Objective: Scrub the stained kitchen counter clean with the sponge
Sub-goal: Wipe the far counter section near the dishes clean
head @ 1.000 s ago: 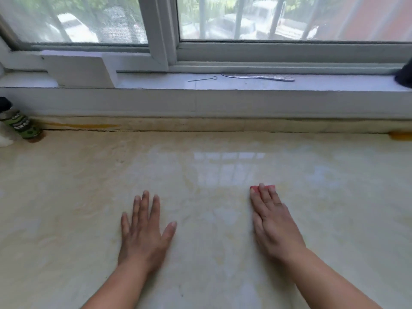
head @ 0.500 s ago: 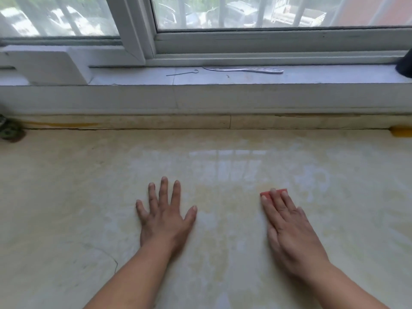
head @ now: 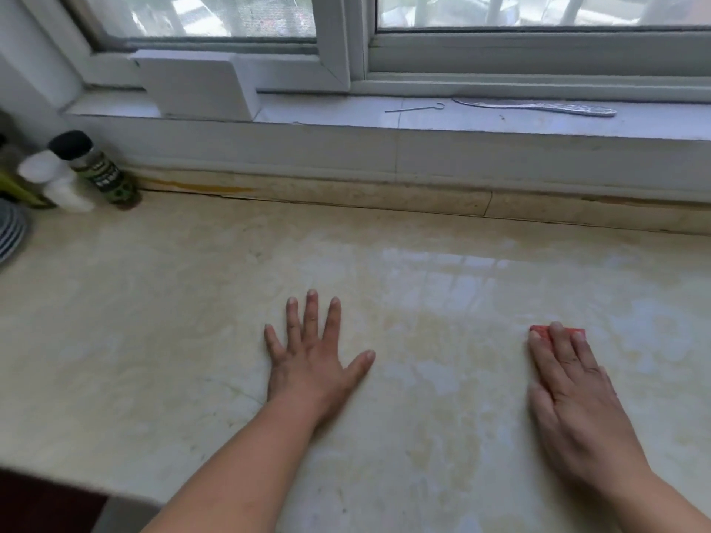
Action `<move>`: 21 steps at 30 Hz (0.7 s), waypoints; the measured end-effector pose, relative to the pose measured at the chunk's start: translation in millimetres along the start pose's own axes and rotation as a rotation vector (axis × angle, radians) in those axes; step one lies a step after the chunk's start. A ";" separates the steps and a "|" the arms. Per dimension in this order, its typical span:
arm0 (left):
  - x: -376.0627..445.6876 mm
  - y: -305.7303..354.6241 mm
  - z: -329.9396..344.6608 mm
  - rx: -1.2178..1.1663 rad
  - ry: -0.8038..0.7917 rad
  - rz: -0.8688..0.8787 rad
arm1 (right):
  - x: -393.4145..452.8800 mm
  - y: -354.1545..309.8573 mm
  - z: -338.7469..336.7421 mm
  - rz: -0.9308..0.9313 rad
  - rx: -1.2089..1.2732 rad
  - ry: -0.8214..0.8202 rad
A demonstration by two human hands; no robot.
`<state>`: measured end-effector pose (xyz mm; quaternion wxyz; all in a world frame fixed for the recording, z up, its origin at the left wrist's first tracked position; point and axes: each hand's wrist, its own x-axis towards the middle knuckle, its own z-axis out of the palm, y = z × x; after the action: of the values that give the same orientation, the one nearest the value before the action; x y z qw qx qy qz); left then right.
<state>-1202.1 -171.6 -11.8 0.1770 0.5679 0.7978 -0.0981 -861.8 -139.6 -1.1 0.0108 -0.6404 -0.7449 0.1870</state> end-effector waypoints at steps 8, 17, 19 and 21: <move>0.1 -5.2 4.1 -0.056 0.044 0.064 | 3.5 -27.3 16.1 0.055 -0.034 0.060; 7.3 -10.4 3.4 -0.074 0.034 0.098 | -88.9 -188.0 93.0 -0.522 -0.010 0.019; 5.2 -11.9 1.8 -0.075 0.021 0.107 | -95.4 -182.2 94.8 -0.573 -0.057 0.009; 5.1 -13.2 0.0 -0.076 0.000 0.119 | -98.8 -156.3 86.9 -0.619 -0.107 0.003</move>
<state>-1216.0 -171.6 -14.4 0.2040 0.6074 0.7656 -0.0573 -1014.8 -274.5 -14.1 0.0345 -0.3833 -0.9131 0.1347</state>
